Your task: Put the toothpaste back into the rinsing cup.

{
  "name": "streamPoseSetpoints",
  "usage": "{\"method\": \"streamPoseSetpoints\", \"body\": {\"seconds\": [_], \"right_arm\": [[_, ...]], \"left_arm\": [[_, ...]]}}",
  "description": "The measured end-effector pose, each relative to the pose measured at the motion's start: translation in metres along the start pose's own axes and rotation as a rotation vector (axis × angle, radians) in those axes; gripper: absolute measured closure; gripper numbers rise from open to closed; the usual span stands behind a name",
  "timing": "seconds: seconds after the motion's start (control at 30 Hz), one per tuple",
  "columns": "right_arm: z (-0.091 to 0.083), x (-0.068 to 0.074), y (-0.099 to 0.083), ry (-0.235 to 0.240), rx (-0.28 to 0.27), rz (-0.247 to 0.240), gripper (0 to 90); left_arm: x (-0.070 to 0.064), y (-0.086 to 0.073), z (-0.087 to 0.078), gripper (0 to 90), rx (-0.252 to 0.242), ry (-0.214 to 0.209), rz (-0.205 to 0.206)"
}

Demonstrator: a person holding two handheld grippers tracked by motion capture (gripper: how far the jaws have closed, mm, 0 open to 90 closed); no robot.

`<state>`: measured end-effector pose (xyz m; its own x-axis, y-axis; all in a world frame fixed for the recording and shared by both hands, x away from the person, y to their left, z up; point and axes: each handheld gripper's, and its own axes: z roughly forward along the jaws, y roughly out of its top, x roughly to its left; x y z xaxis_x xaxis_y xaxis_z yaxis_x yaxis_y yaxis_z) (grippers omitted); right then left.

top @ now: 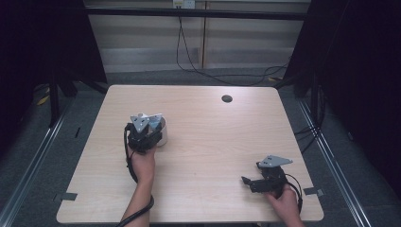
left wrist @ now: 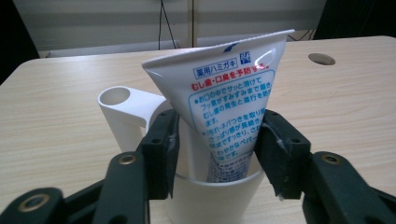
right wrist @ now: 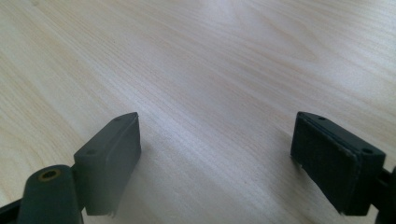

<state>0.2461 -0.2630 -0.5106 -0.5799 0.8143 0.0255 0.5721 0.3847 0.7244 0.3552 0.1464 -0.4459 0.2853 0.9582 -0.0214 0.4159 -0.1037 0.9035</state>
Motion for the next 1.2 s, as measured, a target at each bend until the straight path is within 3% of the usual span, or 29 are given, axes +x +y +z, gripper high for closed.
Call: {"method": "streamPoseSetpoints", "body": {"seconds": [0.3, 0.37, 0.87, 1.2], "right_arm": [[0.0, 0.0, 0.0, 0.0, 0.0, 0.0, 15.5], [0.0, 0.0, 0.0, 0.0, 0.0, 0.001, 15.5], [0.0, 0.0, 0.0, 0.0, 0.0, 0.0, 15.5], [0.0, 0.0, 0.0, 0.0, 0.0, 0.0, 15.5]], "left_arm": [[0.002, 0.004, -0.002, 39.5, -0.002, 0.002, -0.003], [0.002, 0.006, -0.004, 39.2, -0.005, 0.001, 0.016], [0.006, 0.016, -0.016, 38.6, -0.016, 0.005, 0.024], [0.012, 0.015, -0.025, 34.8, -0.017, -0.003, 0.021]]}}
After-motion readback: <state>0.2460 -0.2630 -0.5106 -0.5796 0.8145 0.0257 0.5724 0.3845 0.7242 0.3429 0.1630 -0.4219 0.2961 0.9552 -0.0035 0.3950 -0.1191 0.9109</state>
